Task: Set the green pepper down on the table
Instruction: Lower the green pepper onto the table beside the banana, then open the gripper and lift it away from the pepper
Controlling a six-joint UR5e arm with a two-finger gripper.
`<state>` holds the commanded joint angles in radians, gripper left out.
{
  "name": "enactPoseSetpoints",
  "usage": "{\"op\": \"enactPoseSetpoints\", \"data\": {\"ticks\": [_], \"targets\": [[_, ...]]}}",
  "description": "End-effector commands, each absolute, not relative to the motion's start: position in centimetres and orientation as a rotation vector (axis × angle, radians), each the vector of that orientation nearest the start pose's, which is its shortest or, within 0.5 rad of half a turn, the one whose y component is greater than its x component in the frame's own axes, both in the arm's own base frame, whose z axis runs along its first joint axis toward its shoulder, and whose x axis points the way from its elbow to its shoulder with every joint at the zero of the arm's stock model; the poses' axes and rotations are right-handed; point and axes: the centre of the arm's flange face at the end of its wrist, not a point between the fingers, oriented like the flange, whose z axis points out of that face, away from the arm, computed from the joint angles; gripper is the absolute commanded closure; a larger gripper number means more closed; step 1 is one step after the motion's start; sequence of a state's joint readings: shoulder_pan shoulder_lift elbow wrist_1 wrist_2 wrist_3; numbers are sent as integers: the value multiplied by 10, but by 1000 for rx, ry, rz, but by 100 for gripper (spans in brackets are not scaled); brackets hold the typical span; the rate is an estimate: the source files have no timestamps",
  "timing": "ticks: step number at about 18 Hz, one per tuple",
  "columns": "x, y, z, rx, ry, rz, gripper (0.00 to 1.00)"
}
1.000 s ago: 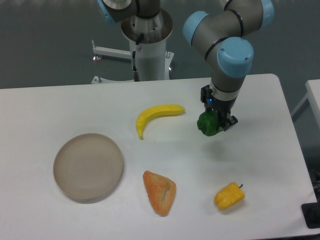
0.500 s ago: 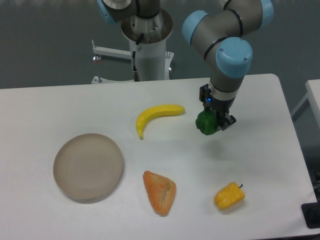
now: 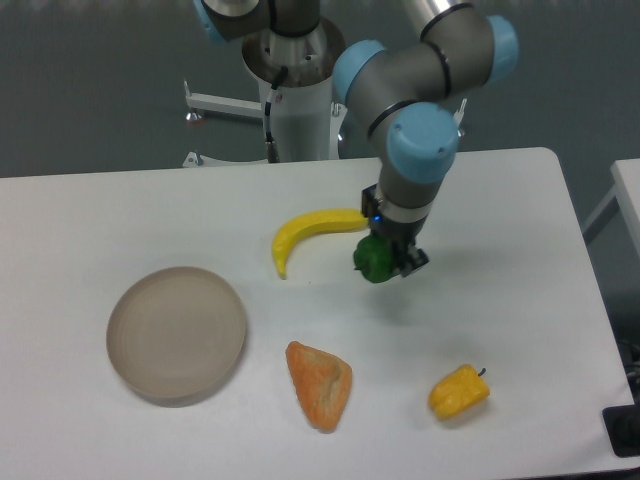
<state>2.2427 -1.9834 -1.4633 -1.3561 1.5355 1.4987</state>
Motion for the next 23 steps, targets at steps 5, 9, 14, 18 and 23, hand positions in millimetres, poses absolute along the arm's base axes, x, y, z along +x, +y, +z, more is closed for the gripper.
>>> {"op": "enactPoseSetpoints", "data": {"ticks": [5,9,14,18,23], "targets": [[-297,594,281,-2895,1264,-174,81],[-306,602,263,-2890,1261,-123,74],[-316,602,273,-2873,1270,-83,0],[-315,599,285,-2872,1264,-65,0],[-341,588,335,-2874,1199,6,0]]}}
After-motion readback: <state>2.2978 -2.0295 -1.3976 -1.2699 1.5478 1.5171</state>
